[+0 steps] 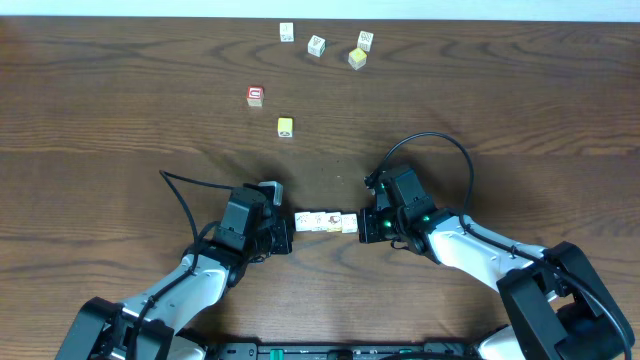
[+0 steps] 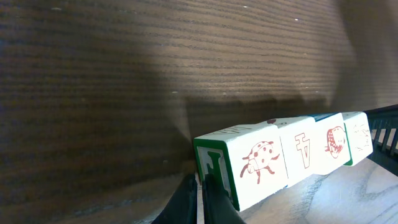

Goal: Lift 4 blocks

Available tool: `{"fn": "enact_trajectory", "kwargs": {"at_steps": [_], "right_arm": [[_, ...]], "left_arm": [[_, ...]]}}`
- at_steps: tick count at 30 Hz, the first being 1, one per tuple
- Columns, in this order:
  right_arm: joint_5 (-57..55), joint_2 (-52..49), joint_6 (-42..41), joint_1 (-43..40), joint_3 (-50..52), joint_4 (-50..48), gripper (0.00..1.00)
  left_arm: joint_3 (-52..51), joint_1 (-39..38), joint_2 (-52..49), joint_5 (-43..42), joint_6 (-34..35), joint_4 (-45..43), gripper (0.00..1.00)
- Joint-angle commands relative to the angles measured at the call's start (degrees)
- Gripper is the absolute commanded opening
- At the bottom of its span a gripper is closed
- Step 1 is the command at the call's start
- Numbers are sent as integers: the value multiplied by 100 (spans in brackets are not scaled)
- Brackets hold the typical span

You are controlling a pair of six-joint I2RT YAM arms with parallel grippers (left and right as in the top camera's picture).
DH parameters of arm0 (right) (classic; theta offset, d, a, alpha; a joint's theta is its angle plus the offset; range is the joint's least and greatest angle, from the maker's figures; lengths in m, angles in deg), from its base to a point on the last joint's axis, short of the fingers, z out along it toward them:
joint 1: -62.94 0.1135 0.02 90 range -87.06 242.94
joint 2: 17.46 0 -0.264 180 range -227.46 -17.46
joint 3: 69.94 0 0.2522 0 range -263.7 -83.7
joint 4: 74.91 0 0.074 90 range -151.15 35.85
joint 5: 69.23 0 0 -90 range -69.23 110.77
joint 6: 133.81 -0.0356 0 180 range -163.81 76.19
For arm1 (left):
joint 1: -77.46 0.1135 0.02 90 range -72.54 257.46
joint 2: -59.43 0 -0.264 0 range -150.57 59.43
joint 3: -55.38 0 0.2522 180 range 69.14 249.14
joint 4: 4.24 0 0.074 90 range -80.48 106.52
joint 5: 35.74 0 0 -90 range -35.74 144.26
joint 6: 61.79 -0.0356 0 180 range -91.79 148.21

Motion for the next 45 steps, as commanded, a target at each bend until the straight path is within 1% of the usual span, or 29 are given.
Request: {"fn": "enact_trajectory", "kwargs": {"at_steps": [1, 5, 18, 25, 28, 42, 45], "right_arm": [[750, -103, 81, 70, 17, -146, 1], [807, -103, 81, 70, 17, -245, 1], [778, -103, 83, 74, 17, -245, 1], [442, -103, 42, 72, 17, -85, 1], [155, -103, -177, 74, 15, 31, 1], [-133, 74, -133, 68, 13, 122, 1], [-511, 155, -138, 68, 13, 284, 1]], "left_arm": [[11, -72, -22, -487, -125, -96, 7], [11, -72, -22, -619, -245, -98, 7], [11, -72, -22, -612, -249, -98, 7], [11, -72, -22, -612, -247, -96, 7], [11, -72, -22, -612, -247, -96, 7], [11, -72, -22, -612, -249, -96, 7], [11, -72, -22, -612, -249, -96, 7]]}}
